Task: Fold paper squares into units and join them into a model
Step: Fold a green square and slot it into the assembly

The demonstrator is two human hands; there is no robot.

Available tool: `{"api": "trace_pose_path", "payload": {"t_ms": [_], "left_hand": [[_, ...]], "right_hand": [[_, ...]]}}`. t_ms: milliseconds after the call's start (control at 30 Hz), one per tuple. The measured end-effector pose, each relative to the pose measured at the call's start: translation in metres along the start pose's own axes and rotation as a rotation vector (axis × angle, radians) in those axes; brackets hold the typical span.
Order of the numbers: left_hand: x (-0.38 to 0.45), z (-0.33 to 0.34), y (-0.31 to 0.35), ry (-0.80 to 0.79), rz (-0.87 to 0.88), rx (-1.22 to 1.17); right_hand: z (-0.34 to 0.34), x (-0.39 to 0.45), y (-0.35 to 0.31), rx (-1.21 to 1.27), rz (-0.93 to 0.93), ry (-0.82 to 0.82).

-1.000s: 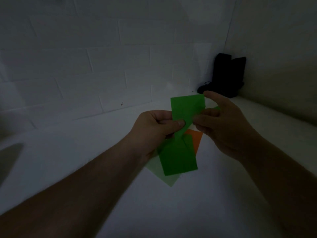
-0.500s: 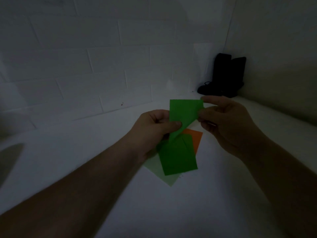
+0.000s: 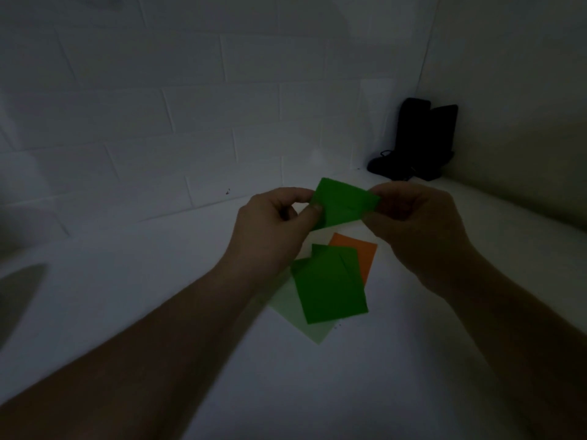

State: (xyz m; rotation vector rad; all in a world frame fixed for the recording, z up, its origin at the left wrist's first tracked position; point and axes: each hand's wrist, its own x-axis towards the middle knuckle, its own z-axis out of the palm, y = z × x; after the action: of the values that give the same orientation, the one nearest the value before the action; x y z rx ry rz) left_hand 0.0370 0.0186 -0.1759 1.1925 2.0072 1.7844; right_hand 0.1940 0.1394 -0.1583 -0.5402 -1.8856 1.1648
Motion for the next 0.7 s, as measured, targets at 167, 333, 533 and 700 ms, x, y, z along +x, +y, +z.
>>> {"api": "trace_pose_path", "payload": {"t_ms": [167, 333, 533, 700], "left_hand": [[-0.0047, 0.0039, 0.0056, -0.074, -0.023, -0.085], [-0.0037, 0.0036, 0.007, -0.073, 0.004, -0.195], [-0.0009, 0.0033, 0.0005, -0.038, 0.05, -0.165], [-0.0011, 0.0048, 0.0037, -0.097, -0.005, -0.33]], "right_hand": [[0.0002, -0.0018, -0.0009, -0.133, -0.123, 0.033], [-0.0015, -0.0004, 0.0023, -0.176, -0.167, 0.019], [0.0042, -0.0031, 0.0047, -0.372, -0.215, -0.108], [0.0012, 0.0009, 0.0059, -0.12, -0.113, -0.006]]}}
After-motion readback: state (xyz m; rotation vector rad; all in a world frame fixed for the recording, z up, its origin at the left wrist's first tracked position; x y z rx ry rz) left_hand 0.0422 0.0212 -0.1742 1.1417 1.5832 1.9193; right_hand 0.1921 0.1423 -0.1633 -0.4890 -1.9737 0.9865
